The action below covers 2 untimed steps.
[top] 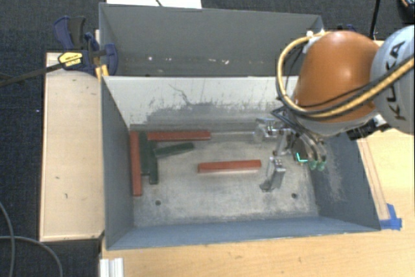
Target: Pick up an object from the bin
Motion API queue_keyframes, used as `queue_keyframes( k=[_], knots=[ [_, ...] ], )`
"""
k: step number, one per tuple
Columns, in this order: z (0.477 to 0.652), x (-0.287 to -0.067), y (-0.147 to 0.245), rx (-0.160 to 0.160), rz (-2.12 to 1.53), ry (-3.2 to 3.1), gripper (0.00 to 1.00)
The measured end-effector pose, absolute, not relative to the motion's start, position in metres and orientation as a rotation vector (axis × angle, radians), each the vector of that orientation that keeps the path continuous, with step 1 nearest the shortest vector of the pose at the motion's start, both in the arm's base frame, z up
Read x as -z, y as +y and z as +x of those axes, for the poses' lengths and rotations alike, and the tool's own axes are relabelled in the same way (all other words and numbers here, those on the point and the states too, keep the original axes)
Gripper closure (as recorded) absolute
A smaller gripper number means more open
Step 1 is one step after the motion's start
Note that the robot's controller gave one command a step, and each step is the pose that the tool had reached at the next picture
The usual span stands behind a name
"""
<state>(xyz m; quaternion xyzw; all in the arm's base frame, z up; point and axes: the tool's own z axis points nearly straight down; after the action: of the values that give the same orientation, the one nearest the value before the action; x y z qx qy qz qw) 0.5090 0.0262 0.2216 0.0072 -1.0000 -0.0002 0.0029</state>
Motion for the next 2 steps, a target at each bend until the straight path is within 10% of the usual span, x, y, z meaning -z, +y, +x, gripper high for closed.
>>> queue_keyframes(
  k=[1,2],
  knots=[
    [0.5704,-0.0661,0.0133,0.001,-0.029,-3.137,0.0],
    [0.5713,-0.0708,0.0136,0.002,-0.031,-3.143,1.0]
  ],
)
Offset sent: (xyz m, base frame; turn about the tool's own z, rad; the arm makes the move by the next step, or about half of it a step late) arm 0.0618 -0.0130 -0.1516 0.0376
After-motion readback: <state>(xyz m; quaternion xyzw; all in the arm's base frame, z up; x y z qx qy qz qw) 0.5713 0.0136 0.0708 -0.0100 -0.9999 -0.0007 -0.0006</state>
